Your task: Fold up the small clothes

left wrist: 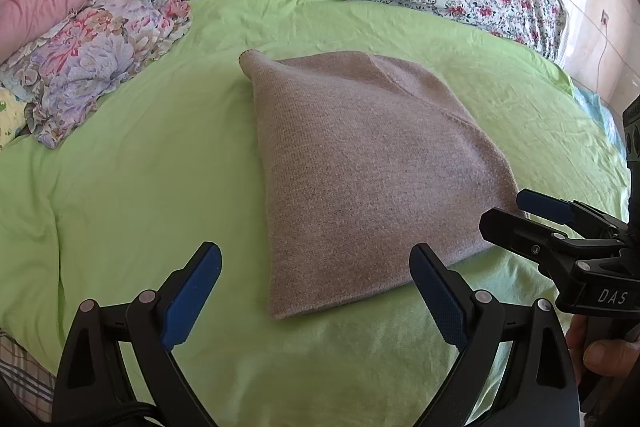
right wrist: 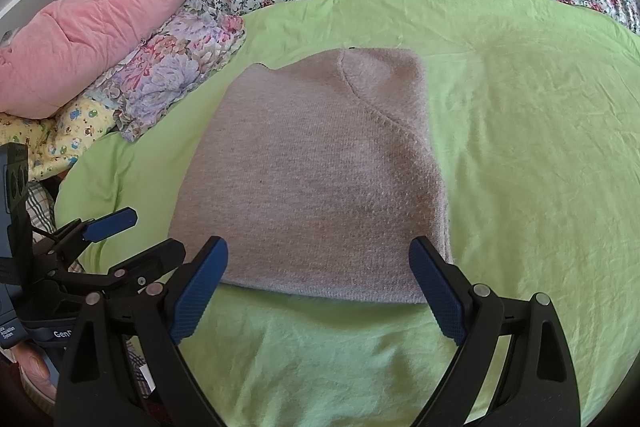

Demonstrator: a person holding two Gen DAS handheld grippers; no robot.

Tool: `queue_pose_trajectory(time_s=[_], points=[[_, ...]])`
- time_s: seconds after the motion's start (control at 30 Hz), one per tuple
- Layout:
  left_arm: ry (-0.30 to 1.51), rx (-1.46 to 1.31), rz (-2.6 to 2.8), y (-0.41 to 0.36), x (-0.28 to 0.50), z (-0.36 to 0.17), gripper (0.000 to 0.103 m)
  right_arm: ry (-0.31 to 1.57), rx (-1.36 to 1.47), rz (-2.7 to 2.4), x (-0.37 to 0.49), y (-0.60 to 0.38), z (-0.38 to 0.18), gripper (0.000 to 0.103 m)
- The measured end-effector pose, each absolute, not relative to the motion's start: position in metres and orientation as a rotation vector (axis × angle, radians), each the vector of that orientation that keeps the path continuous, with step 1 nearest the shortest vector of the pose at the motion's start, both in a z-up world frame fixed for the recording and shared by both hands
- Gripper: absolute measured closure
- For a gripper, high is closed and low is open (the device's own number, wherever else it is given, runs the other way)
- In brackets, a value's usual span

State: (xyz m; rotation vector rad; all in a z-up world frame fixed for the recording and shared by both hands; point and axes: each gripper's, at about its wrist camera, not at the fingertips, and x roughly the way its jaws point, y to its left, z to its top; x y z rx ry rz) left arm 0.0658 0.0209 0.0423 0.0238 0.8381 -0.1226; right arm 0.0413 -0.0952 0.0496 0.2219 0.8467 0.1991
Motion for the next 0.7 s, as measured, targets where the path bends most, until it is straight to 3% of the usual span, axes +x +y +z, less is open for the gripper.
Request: queue_pose_trajectory(time_s=[0.7], points=[[0.840, 0.021, -0.123, 0.0186, 0.0647, 0.0421, 0.007, 0.846, 0.224, 0.199, 0.0406, -0.0956, 0.0515, 0.011]])
